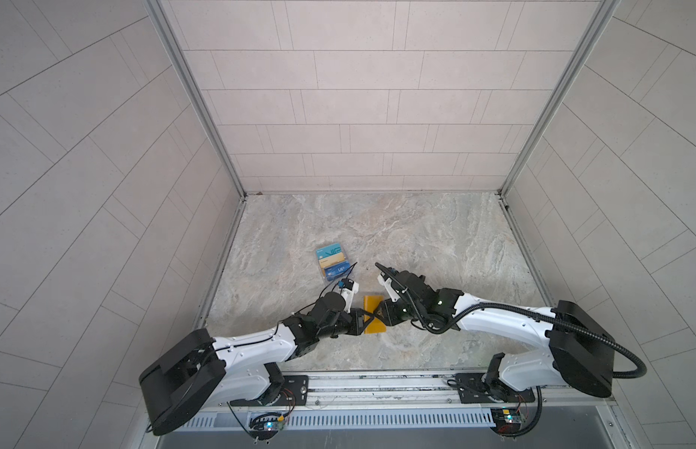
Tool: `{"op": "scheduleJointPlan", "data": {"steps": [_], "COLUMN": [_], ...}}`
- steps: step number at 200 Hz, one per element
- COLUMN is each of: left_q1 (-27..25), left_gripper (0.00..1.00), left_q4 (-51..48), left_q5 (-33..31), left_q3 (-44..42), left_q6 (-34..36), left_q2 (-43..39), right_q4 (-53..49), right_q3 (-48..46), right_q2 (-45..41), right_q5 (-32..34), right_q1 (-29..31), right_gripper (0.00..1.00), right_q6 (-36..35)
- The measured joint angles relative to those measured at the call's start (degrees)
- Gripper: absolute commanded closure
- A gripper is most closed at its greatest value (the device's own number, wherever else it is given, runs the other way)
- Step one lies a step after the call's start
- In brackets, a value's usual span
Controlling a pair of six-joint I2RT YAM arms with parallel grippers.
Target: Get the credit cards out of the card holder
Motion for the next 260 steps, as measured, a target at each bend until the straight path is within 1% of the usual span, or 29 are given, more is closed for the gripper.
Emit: {"op": "scheduleJointPlan", "data": {"steps": [68, 162, 209, 260], "left_q1": [0.0, 0.0, 0.0, 0.0], "left_gripper": [1.0, 1.0, 1.0, 1.0], "left_q4": [-2.3, -5.0, -5.9, -7.2], "left_q5": [-0.8, -3.0, -4.5, -5.8], "left_q3": [0.0, 0.0, 0.0, 0.0], "left_q6": [1.1, 2.6, 3.1, 3.2], "left_q2": [-2.5, -4.9, -5.6, -6.8], "right_q4": [1.0, 1.1, 1.0, 0.9], "right_q3": [0.3, 1.5, 1.7, 1.8], "right_q2": [0.6, 1.1, 1.1, 0.6], "right_q5": [0.6, 1.7, 1.9, 2.2], "right_q1": [0.4, 1.3, 1.5, 1.7], "right_gripper": [0.66, 0.79, 0.83, 0.91], "right_q6": [1.1, 1.1, 0.9, 0.7]}}
